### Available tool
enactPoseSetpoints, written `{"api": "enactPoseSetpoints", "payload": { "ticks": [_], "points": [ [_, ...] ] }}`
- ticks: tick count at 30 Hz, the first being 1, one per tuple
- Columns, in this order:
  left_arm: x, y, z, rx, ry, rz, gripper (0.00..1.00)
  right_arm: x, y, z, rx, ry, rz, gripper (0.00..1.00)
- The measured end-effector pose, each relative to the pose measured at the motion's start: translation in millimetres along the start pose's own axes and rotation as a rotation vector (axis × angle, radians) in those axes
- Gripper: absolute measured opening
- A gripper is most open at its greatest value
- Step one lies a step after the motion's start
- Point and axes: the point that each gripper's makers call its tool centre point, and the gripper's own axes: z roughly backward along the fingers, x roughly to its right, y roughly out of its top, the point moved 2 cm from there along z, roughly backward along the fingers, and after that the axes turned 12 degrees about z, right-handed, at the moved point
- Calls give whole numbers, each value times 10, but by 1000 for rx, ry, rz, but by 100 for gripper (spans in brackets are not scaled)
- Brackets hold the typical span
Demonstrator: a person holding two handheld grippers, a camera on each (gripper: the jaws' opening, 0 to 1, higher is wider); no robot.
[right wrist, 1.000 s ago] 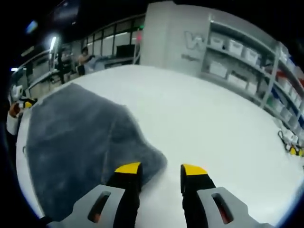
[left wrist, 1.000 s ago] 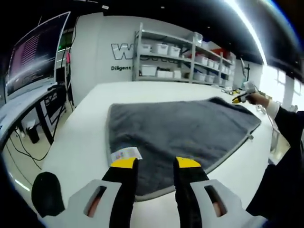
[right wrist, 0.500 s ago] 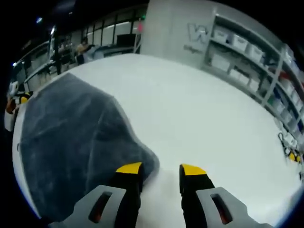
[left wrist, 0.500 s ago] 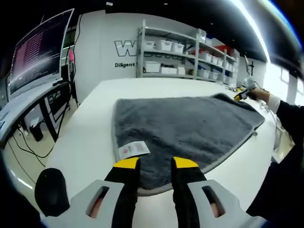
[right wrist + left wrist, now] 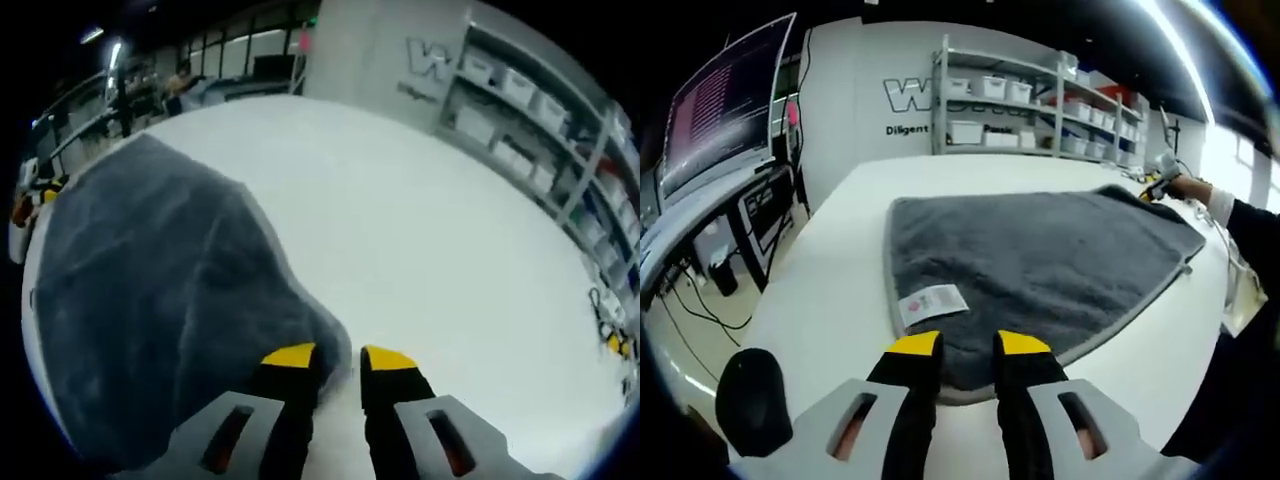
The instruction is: Open the folded towel by lifting each exposed corner and separating the folded layers until the towel lies flat within the target outline without major curled edges
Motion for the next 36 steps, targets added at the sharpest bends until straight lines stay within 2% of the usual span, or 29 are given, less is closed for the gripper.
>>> {"api": "enactPoseSetpoints", "payload": {
  "ticks": [4,5,7,10,17,22,36],
  "points": [
    [-32,-20,-25,-8,15,-4,14,-42,24,1,-14,-9,23,3],
    [-74,-49,-32,-24,42,15,12,-31,23,6,-18,-16,28,0],
    [-111,-99,-30,-56,63,15,2,59,27,39,-24,-47,42,0],
    [-112,-95,-22,-49,57,39,2,118,26,36,-26,-49,34,0],
    [-120,-111,-29,-52,71,38,1,70,-34,7,-41,-46,41,0],
    [-104,-123,-25,-60,85,32,0,15,-51,134,-20,-84,19,0],
    [-173,-137,38,-72,112,37,0,124,-4,178,3,-181,34,0]
  ]
}}
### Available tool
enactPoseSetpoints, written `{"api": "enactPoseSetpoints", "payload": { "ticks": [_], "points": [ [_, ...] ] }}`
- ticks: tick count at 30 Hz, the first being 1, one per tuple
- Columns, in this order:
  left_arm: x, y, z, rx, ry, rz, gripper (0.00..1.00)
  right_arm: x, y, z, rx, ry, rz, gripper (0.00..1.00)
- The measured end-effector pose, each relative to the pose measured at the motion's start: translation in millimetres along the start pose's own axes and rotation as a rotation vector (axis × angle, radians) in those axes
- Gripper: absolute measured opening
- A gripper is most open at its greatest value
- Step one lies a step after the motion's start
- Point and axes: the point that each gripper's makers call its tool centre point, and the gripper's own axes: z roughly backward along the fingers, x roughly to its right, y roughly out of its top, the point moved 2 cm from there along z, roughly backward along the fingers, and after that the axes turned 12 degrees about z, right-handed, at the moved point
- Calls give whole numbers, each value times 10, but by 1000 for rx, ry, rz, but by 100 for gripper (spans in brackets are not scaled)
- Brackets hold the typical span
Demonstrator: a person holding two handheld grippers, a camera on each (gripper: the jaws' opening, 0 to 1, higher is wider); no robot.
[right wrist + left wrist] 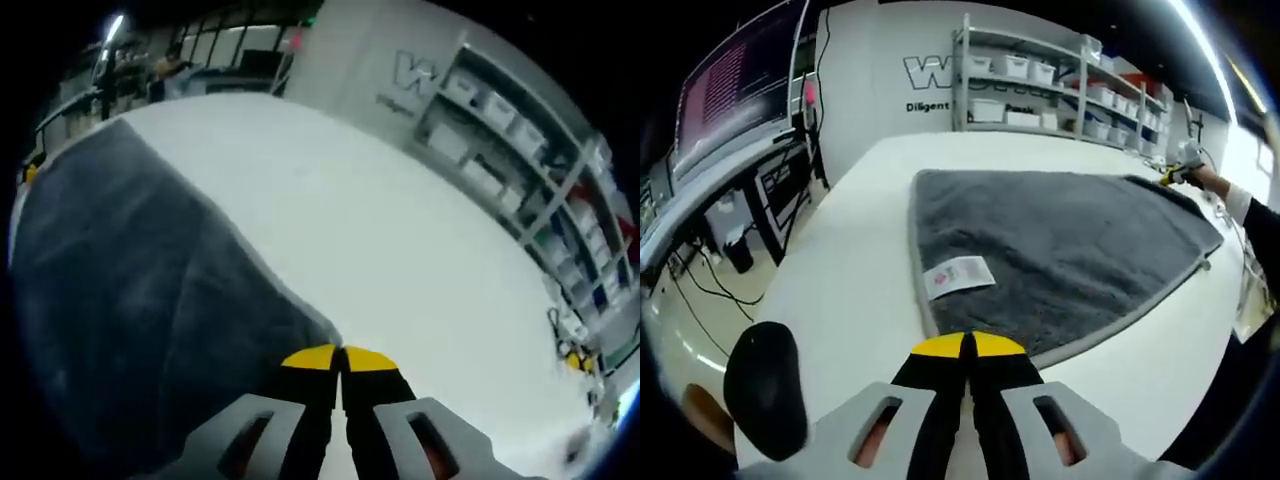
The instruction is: Open the folded towel by lifting each exposed corner and separating the folded layers until the towel lies flat within the target outline without major curled edges
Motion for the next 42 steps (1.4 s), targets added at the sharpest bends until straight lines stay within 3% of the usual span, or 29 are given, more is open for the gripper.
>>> {"api": "enactPoseSetpoints", "payload": {
  "ticks": [14,17,34,42],
  "points": [
    [-12,4,-6,-7,11,-6,0,-75,-78,-45,-10,-39,-12,0],
    [-21,5,-7,-10,10,9,0,110,-49,-137,1,-47,-17,0],
    [-48,10,4,-14,23,-5,0,220,-88,-372,-7,-73,19,0],
    [-39,7,9,-14,22,-5,0,283,-117,-445,1,-59,-20,0]
  ]
}}
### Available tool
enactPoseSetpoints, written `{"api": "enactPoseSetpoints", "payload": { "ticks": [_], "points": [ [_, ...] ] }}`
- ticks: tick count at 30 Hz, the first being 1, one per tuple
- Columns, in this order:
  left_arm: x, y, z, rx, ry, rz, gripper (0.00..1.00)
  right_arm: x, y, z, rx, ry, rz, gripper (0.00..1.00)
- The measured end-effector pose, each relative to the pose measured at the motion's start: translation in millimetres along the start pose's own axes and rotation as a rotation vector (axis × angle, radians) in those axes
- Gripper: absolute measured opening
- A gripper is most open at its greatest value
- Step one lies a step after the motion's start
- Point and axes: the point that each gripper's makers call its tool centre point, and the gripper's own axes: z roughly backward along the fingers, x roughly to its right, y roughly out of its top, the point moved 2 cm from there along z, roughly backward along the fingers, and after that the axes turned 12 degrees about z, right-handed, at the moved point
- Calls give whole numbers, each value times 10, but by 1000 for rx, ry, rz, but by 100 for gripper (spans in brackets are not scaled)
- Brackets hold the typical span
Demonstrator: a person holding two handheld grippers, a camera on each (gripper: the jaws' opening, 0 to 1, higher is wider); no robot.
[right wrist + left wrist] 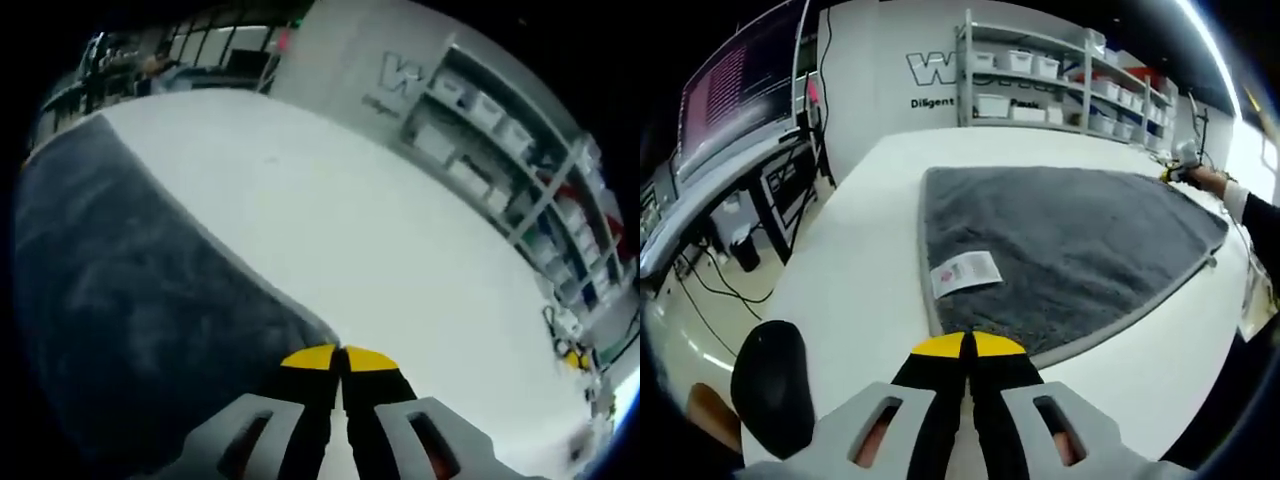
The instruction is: Open the folded towel by lifting each exposed corner and separating the folded layers until the towel lies flat within the target outline without major curled edges
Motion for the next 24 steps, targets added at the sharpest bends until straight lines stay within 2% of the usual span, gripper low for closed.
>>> {"api": "enactPoseSetpoints", "payload": {
  "ticks": [5,15,19,24],
  "points": [
    [7,-2,3,0,4,-4,0,149,6,-97,9,-4,1,0],
    [-23,9,26,3,34,-13,0,298,16,-221,28,-26,1,0],
    [109,75,28,32,-5,-26,0,397,28,-166,38,-47,-7,7],
    [228,142,33,65,-58,-27,0,393,42,-69,69,-54,-11,7]
  ]
}}
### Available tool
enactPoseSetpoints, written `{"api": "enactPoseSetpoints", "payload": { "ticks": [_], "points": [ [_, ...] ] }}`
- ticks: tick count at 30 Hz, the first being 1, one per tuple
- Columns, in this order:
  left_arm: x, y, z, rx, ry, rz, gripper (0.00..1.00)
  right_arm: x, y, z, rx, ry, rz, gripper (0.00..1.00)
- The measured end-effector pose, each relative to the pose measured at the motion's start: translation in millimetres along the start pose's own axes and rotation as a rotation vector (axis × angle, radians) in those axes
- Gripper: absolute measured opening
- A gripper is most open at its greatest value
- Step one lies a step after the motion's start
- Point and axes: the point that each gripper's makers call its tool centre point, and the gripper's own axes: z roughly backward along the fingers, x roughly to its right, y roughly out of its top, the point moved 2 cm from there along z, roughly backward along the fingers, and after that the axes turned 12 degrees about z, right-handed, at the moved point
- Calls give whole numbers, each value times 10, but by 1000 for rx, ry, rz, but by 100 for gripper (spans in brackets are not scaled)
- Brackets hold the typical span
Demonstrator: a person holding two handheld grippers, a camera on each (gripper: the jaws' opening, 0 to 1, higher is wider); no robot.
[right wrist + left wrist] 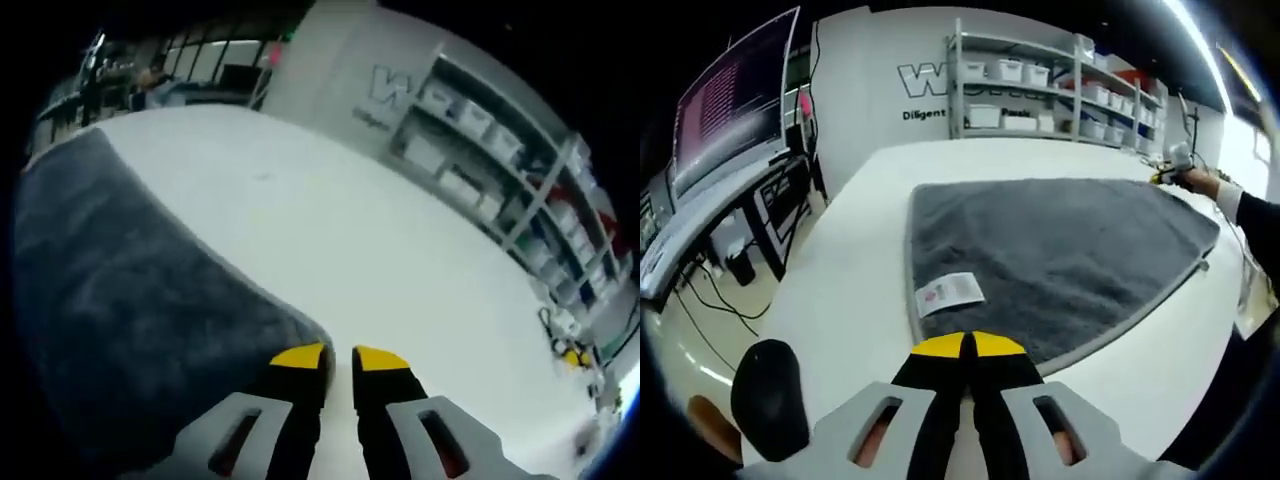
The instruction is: Open the folded towel by lifting each exposed corner and separating the folded layers until the towel lies flat within the target outline without major curled edges
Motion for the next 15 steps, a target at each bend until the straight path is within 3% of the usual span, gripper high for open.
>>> {"api": "enactPoseSetpoints", "payload": {
  "ticks": [5,9,15],
  "points": [
    [51,53,7,41,-30,14,1,-95,9,152,28,-1,-42,6],
    [55,52,4,47,-33,22,1,-227,43,311,57,52,-124,0],
    [82,89,4,76,-41,17,2,-379,47,502,83,82,-138,0]
  ]
}}
